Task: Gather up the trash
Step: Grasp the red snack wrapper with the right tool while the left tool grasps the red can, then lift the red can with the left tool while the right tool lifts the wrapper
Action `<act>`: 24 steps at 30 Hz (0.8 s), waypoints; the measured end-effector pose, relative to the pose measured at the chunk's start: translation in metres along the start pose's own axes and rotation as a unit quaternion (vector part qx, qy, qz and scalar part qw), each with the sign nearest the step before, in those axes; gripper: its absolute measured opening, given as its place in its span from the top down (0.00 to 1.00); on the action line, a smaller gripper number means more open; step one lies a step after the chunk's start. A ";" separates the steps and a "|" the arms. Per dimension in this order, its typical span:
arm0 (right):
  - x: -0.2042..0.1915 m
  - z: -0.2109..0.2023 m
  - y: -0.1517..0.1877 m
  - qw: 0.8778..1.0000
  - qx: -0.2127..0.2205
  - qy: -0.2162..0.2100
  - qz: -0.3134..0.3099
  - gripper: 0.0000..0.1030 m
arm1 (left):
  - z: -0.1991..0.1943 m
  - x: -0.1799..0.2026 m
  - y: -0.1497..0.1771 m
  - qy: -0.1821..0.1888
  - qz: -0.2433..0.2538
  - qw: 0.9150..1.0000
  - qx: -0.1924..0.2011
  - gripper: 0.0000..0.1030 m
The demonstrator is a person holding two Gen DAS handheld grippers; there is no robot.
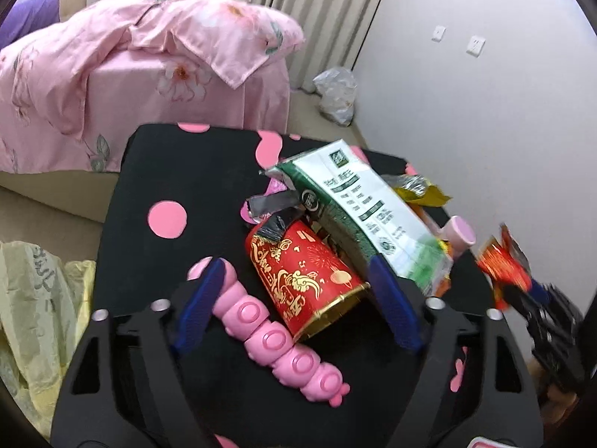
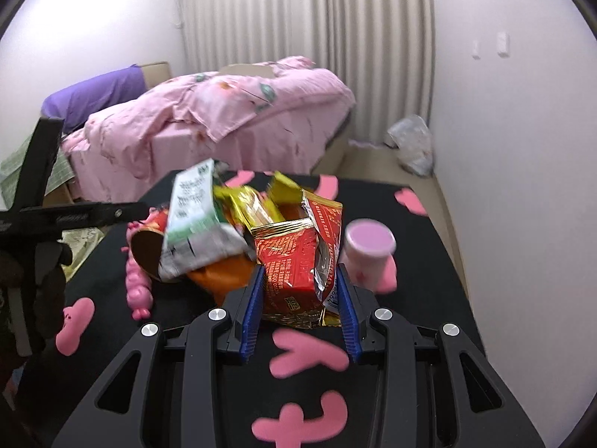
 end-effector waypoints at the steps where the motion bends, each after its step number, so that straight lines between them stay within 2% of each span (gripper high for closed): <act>1: 0.002 0.000 0.006 1.000 -0.003 0.005 0.005 0.65 | 0.006 0.001 0.000 0.003 -0.003 1.000 -0.008 0.30; 6: 0.004 0.007 0.024 1.000 -0.022 0.006 0.017 0.65 | 0.024 0.010 0.005 0.003 0.015 1.000 -0.019 0.33; 9: 0.003 0.006 0.027 0.999 -0.025 0.003 0.021 0.65 | 0.019 0.012 0.007 0.008 0.021 1.000 -0.014 0.43; 10: 0.003 0.004 0.028 0.999 -0.023 0.002 0.022 0.65 | 0.015 0.012 0.008 0.008 0.025 1.000 -0.011 0.49; 13: -0.001 0.001 0.026 1.000 -0.018 -0.001 0.023 0.65 | -0.005 0.014 0.008 0.015 0.037 0.999 0.003 0.78; 14: -0.003 0.000 0.025 1.000 -0.015 -0.002 0.023 0.65 | -0.010 0.015 0.009 0.020 0.040 0.999 0.005 0.81; 17: -0.008 -0.003 0.024 1.000 -0.010 -0.006 0.019 0.65 | -0.021 0.017 0.010 0.017 0.052 0.998 0.011 0.81; 19: -0.010 -0.004 0.023 1.000 -0.009 -0.008 0.018 0.65 | -0.027 0.013 0.012 0.023 0.042 0.999 0.011 0.80; 21: -0.011 -0.005 0.023 1.000 -0.007 -0.011 0.019 0.65 | -0.030 0.007 0.015 0.037 0.020 0.999 0.019 0.63; 22: -0.012 -0.005 0.023 1.000 -0.008 -0.012 0.020 0.65 | -0.032 0.006 0.017 0.039 0.013 0.999 0.023 0.48; 24: -0.012 -0.006 0.025 1.000 -0.010 -0.015 0.022 0.65 | -0.031 0.005 0.019 0.037 0.004 0.999 0.030 0.45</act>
Point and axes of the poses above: each gripper's, at about its wrist camera, not at the fingertips, and z roughly the way its jaws point, x to its right, y to its underside, the point moved 1 cm from there along z, roughly the way its jaws point, and after that the axes turned 1 degree about y, right-handed, at the moved point
